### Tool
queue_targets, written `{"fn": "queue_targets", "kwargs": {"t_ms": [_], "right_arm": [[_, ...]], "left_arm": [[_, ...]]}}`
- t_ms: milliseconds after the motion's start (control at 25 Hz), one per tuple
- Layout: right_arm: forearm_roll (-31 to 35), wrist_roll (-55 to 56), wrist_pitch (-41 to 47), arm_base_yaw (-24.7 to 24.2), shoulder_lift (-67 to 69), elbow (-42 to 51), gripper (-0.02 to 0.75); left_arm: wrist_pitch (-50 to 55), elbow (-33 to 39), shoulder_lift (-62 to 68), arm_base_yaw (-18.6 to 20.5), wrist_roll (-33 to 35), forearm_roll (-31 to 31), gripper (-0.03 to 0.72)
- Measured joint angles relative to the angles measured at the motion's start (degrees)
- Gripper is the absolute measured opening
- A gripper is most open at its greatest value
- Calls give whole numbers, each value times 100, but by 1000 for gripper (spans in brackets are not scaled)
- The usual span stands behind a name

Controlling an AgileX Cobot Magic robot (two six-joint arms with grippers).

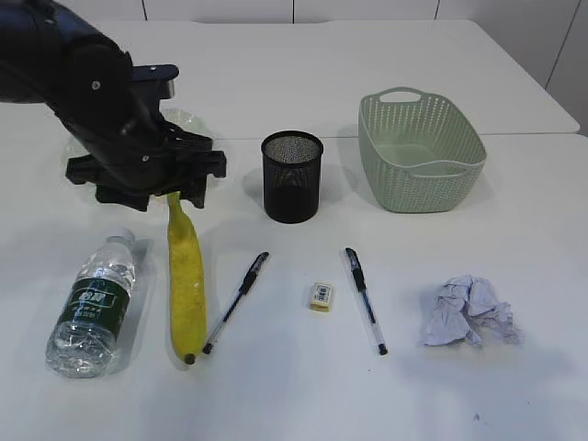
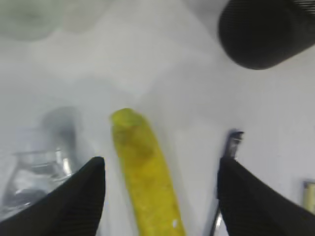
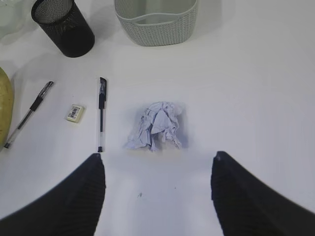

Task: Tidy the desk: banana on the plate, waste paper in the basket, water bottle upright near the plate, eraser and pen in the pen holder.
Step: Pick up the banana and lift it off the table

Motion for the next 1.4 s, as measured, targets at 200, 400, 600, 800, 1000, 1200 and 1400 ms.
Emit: {"fn": "queue_targets", "kwargs": {"t_ms": [200,400,600,800,1000,1200,1400], "right_arm": [[0,0,0,0,0,0,501],[0,0,0,0,0,0,501],[0,0,0,0,0,0,501],[0,0,0,0,0,0,501],[0,0,0,0,0,0,500],[0,2,0,0,0,0,500],[0,2,0,0,0,0,500]], "left_arm": [[181,0,2,0,-631,480,506],[50,-20,199,0,-879,430,506],[-95,-20,442,0,-953,410,506],[-168,-20,668,0,-1089,410,506],[-257,-20,884,0,-1141,410,506],[-422,-20,1060,0,-1149,433,506],[-551,-32,1266,0,-1163,442,505]]}}
